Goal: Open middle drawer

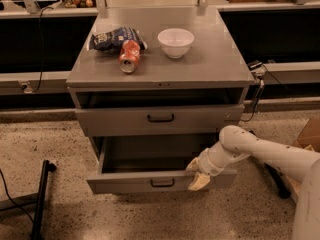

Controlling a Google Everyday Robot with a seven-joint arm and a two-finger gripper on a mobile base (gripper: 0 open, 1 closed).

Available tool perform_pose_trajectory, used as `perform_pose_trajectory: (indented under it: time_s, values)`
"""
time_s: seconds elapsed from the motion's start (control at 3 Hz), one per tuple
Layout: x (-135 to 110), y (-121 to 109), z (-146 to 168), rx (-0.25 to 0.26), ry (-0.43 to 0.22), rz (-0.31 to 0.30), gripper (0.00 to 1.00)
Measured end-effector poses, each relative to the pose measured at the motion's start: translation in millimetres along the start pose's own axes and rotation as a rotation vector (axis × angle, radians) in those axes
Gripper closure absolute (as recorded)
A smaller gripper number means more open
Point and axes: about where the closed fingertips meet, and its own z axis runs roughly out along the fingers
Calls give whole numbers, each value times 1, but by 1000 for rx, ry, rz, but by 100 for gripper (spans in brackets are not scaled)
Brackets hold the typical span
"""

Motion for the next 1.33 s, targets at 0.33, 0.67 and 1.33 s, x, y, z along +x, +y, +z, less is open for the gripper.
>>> perform_pose_trajectory:
  time_s: [0.33,0.67,1.33]
  values:
    - [-8,15,-11,-15,4,-26,39]
    - [-17,25,-24,-6,8,-49,27]
    - [-39,-23,-48,111,4,-75,0]
